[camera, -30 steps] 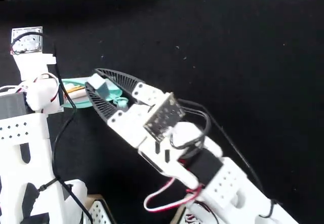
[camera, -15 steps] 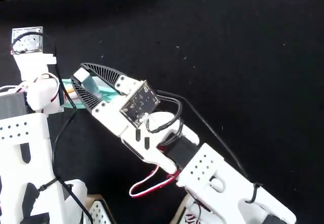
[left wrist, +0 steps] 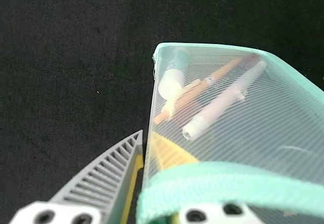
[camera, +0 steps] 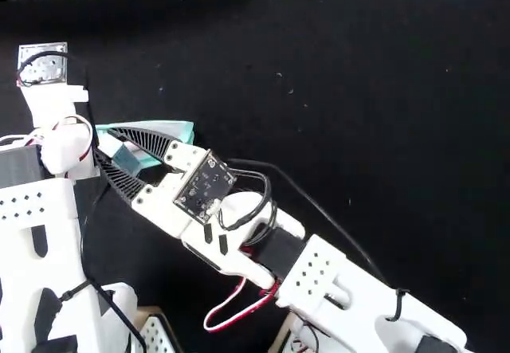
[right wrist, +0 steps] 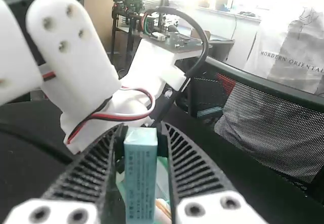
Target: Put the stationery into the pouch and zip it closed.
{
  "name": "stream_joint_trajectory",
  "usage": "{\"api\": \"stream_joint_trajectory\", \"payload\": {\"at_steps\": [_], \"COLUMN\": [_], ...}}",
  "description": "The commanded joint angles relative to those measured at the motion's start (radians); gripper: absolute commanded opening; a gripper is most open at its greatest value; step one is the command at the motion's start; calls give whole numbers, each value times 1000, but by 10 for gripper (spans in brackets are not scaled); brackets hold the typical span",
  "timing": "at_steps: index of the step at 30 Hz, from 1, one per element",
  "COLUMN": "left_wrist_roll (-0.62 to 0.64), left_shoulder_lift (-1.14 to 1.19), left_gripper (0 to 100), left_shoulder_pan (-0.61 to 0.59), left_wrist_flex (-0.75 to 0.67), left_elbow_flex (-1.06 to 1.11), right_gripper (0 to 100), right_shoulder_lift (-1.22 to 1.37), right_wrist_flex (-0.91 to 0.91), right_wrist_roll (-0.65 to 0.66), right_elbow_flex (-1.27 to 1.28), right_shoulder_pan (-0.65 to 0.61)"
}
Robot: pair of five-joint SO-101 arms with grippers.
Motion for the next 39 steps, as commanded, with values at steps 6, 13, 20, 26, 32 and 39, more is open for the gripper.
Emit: {"api": "stream_joint_trajectory", "payload": {"at_steps": [6,13,20,26,32,39], "left_wrist_roll": [-3,-3,-3,-3,-3,-3], "left_shoulder_lift": [20,20,20,20,20,20], "left_gripper": [30,30,30,30,30,30], "left_shoulder_pan": [-7,-7,-7,-7,-7,-7], "left_wrist_flex": [-14,-14,-14,-14,-14,-14], "left_elbow_flex": [31,33,33,33,31,31], "right_gripper": [13,13,13,16,16,179], "right_shoulder_lift": [28,226,349,280,127,65], "right_wrist_flex": [-20,-120,-115,141,308,410], "right_wrist_roll": [-5,-5,-5,-3,-3,-3], "right_elbow_flex": [-10,-73,-130,-148,-197,-200], "right_shoulder_pan": [95,157,161,161,161,160]}}
